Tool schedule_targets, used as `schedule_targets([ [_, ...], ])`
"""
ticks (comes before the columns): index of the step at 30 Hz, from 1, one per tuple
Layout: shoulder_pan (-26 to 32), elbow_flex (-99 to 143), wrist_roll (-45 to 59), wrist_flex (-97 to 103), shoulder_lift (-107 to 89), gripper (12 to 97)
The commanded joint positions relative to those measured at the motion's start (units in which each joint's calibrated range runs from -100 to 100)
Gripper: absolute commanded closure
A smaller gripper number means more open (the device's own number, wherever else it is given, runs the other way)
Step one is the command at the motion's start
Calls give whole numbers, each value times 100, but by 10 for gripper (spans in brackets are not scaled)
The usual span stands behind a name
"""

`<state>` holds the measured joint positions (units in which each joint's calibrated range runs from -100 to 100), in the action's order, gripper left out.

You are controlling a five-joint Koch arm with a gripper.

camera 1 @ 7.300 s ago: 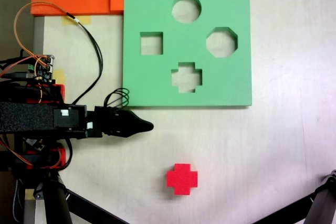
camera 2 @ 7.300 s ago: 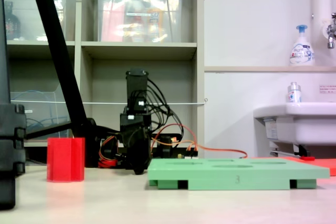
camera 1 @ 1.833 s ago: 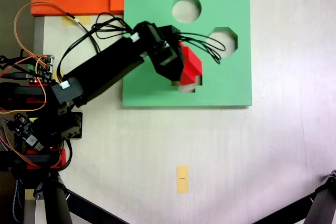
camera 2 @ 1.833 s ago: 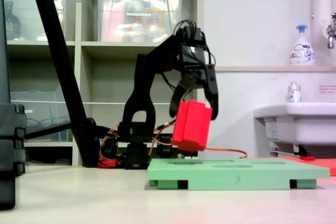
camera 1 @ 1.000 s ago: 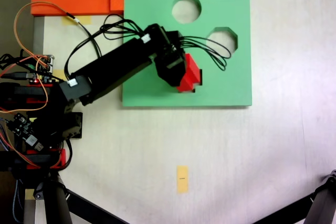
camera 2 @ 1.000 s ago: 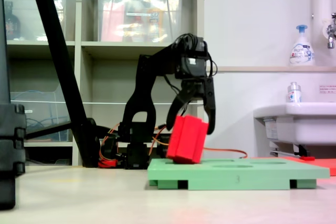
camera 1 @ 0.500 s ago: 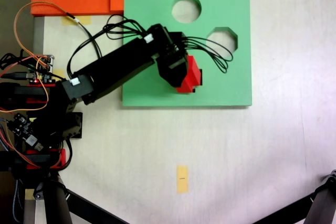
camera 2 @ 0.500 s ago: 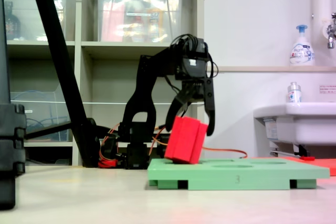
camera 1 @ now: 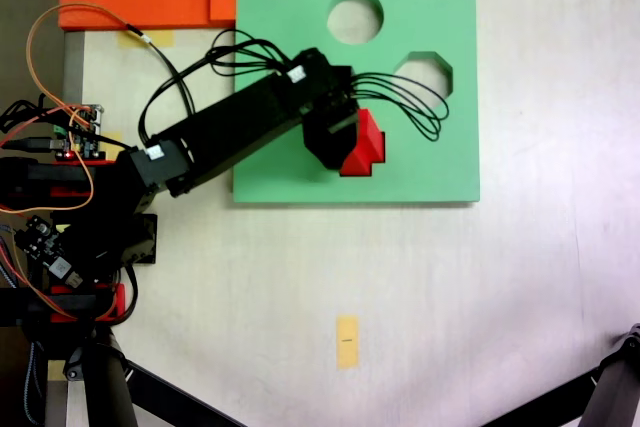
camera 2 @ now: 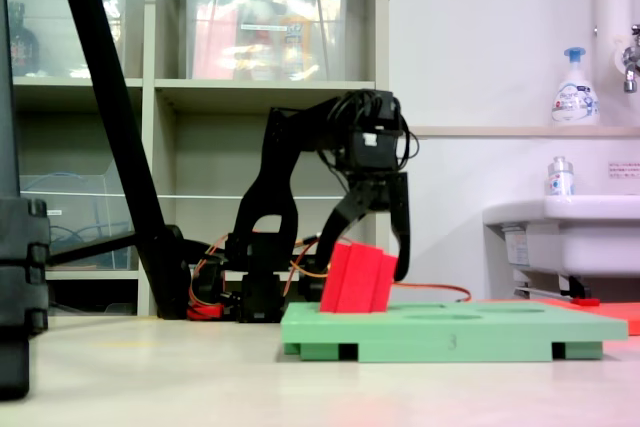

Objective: Put the cross columnar block into the corresponding hole

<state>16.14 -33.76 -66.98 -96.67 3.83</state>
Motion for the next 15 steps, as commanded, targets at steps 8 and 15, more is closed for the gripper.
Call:
schedule_targets([
  [8,-34,-104,171,-333,301,609],
  [15,-186,-104,327,-333,455,445],
])
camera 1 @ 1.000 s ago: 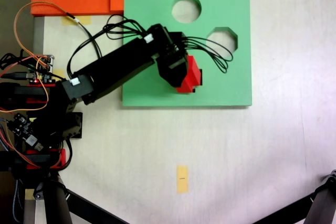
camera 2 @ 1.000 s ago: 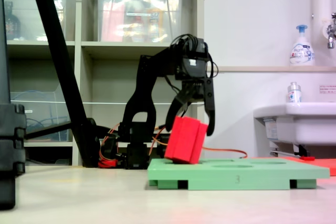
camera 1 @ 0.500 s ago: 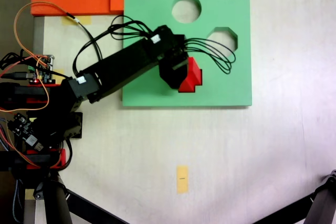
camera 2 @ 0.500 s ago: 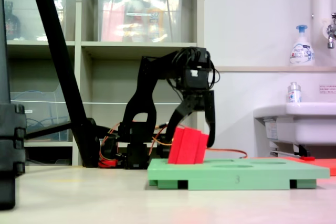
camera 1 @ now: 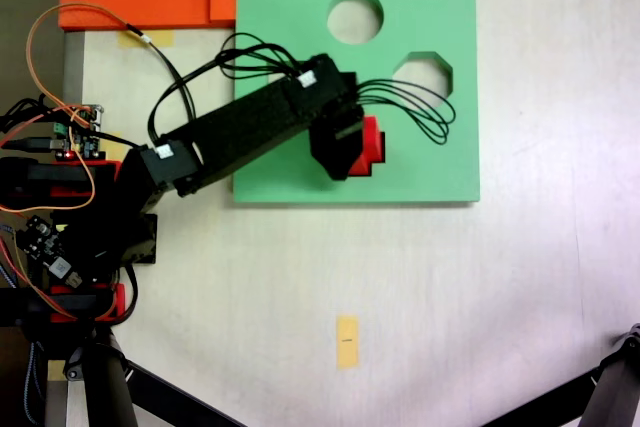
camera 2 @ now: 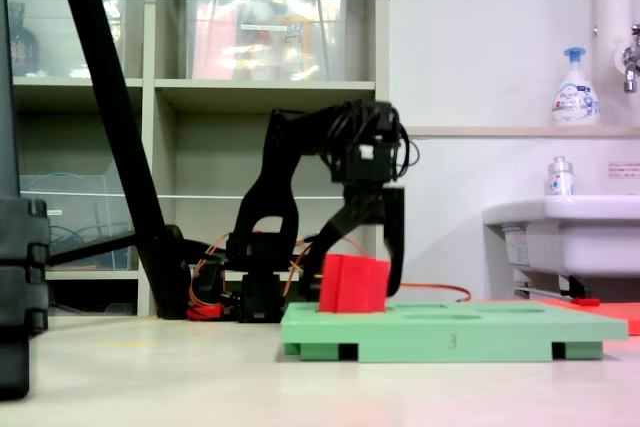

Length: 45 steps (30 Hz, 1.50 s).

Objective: Put the cross columnar block into the corresponding hole

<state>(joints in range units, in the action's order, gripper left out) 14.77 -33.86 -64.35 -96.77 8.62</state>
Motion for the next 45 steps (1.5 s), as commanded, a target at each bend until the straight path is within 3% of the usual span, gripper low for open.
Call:
schedule_targets([
  [1,-73,-84,107,-323,4,413],
  [3,-132,-64,186,-323,32,403],
  [11,-103,-104,190,-323,-303,147],
  [17,-10,-104,596,-323,-3055,148],
  [23,34,-124,1734,-323,-5596,229],
  [27,-234,-114,2549,-198,-6616,307],
  [31,-772,-74,3946,197,-7440,506],
  [35,-1197,385,4322,707,-7426,514],
  [37,-1265,1471,4562,1545,-7873,519],
  [39,-1490,3495,4728,3375,-8934,591],
  [43,-1548,7593,4918,7400,-10820,621],
  [45,-1553,8829,5011,8160,-10862,623],
])
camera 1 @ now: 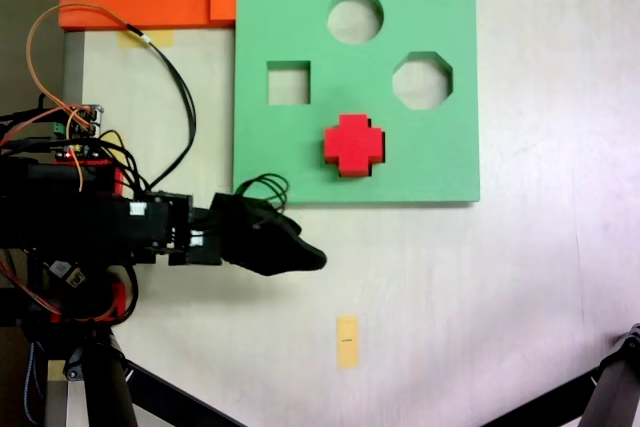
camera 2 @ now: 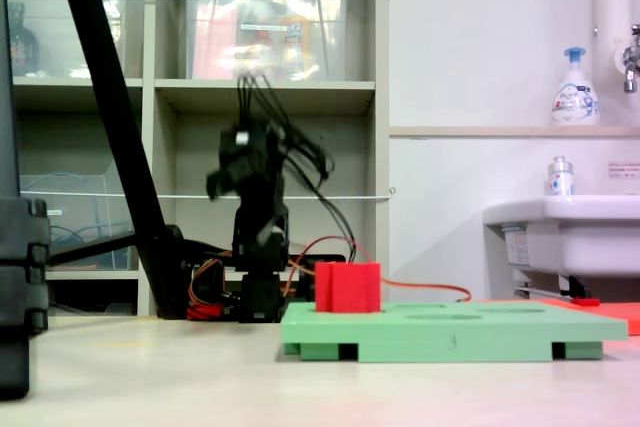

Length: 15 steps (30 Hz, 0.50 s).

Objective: Put the cross columnar block into the corresponding hole

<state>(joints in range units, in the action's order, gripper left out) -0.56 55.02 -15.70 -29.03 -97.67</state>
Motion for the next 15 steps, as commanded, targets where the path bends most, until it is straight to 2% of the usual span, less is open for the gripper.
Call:
schedule_targets([
  [1,-10,470,293,1482,-233,623],
  [9,112,3979,952,2984,-233,623],
  [15,147,4498,1368,3456,-233,619],
])
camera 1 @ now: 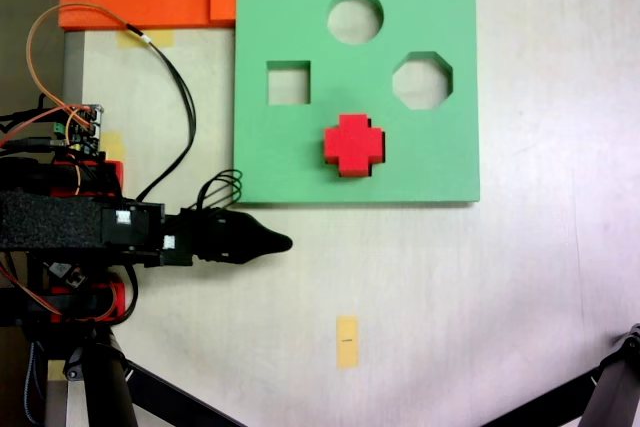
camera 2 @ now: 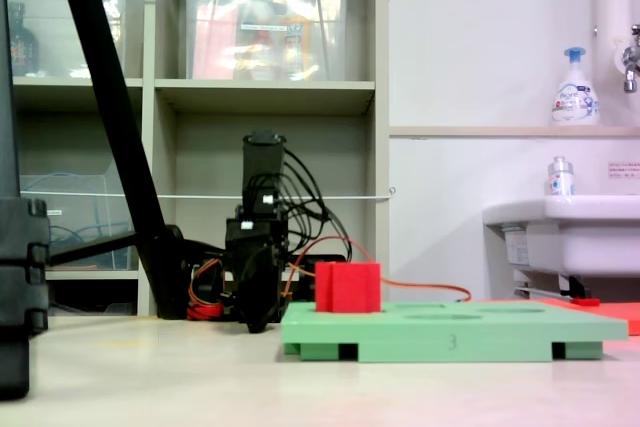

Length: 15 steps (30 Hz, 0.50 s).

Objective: Put the cross columnar block into the corresponding hole

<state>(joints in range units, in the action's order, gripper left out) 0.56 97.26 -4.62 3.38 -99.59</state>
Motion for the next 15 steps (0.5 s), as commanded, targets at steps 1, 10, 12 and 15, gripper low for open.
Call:
schedule_targets([
  [1,29,274,274,-188,-41,619],
  [10,20,274,269,-198,-41,592],
  [12,20,274,269,-198,-41,592],
  [15,20,274,269,-198,-41,592],
])
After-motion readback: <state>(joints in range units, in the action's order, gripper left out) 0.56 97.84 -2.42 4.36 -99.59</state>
